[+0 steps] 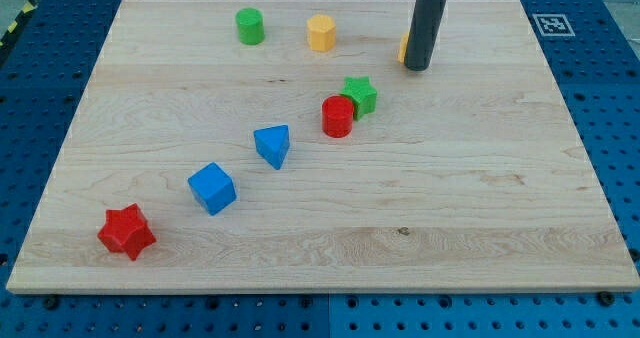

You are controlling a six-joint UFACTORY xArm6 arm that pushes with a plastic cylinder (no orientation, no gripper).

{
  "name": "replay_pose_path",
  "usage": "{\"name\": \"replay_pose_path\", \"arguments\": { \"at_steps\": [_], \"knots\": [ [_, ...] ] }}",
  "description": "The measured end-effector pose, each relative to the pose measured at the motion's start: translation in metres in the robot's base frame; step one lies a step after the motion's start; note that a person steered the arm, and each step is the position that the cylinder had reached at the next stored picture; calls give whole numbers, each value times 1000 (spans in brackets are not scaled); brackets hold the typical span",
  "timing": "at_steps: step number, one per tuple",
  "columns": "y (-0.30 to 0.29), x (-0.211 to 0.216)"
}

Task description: Place the yellow heart parallel to yellow hexagon

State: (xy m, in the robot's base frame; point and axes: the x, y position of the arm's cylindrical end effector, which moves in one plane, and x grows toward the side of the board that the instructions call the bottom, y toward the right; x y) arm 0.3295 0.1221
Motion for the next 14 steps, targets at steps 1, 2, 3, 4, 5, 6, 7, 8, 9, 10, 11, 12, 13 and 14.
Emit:
{"name": "replay_pose_path", "arguments": {
  "at_steps": [1, 2, 3, 4, 5, 6, 7, 8, 9, 10, 11, 12, 13, 14],
  "knots": [
    [0, -5],
    [0, -7],
    [-5, -17],
    [-9, -19],
    [-9, -19],
    [-9, -19],
    [-1, -12],
    [43, -4],
    [73, -28],
    [72, -45],
    [65, -46],
    [49, -46],
    [32, -46],
    [20, -46]
  ]
}}
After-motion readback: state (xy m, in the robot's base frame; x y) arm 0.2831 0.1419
